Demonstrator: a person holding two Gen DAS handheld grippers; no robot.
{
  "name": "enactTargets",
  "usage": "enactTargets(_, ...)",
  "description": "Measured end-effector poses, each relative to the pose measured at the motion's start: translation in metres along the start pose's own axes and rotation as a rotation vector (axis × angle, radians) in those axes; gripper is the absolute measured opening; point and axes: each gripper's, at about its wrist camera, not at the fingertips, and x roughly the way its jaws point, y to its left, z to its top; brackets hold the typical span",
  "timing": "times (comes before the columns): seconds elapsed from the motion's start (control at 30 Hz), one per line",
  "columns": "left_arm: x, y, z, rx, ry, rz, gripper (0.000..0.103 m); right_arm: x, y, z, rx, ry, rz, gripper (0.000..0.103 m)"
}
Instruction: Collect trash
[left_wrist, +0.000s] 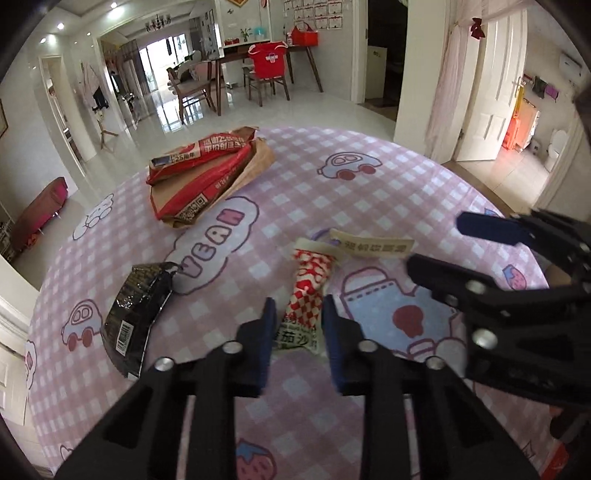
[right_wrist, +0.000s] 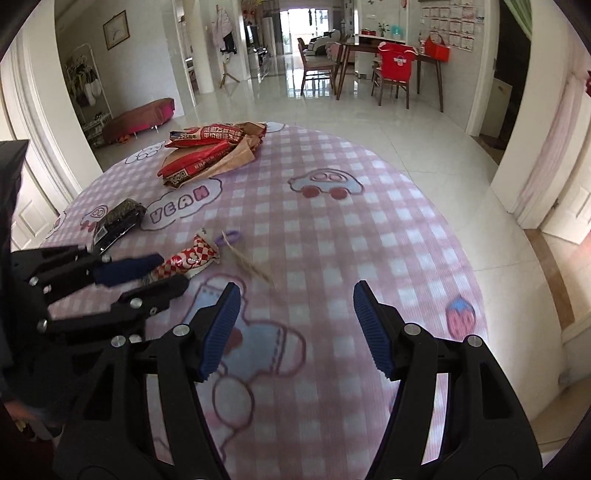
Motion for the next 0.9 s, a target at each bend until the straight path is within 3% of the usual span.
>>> enactTargets(0.1, -0.004, 0.008, -0.003, -0.05, -0.011, -0.009, 0.013, 0.012, 0.009, 0.009, -0.042, 0.01, 0.015, 0.062)
enactTargets(0.17, -0.008, 0.017, -0.004, -0.096, -0.022, 0.003, 0.012, 0.017, 0.013, 0.012, -0.059, 0.022, 0.021, 0.054)
enactTargets(0.2, -0.011, 0.021, -0.004, -0.114, -0.026, -0.002, 0.012, 0.02, 0.016, 0.013, -0.069, 0.029, 0.024, 0.046)
enactTargets(0.23, -0.012, 0.024, -0.004, -0.126, -0.028, -0.008, 0.012, 0.025, 0.019, 0.014, -0.079, 0.038, 0.027, 0.031)
enactTargets(0.27, -0.014, 0.027, -0.005, -0.14, -0.031, -0.014, 0.012, 0.028, 0.02, 0.014, -0.084, 0.052, 0.024, 0.029)
enactTargets(0.33, -0.018, 0.029, -0.006, -0.15, -0.032, -0.006, 0.012, 0.029, 0.021, 0.013, -0.088, 0.043, 0.027, 0.008)
enactTargets(0.43, -0.027, 0.028, -0.007, -0.162, -0.045, -0.001, 0.012, 0.024, 0.018, 0.009, -0.058, 0.028, 0.075, 0.003)
enactTargets(0.6, -0.049, 0.015, -0.004, -0.162, -0.081, -0.026, 0.012, -0.005, -0.001, -0.001, 0.022, -0.03, 0.144, 0.002)
enactTargets(0.83, -0.073, -0.015, 0.001, -0.139, -0.131, -0.028, 0.012, -0.042, -0.021, -0.01, 0.072, -0.082, 0.192, 0.003)
enactTargets(0.9, -0.074, -0.016, 0.0, -0.15, -0.13, -0.016, 0.012, -0.043, -0.018, -0.012, 0.069, -0.071, 0.172, 0.003)
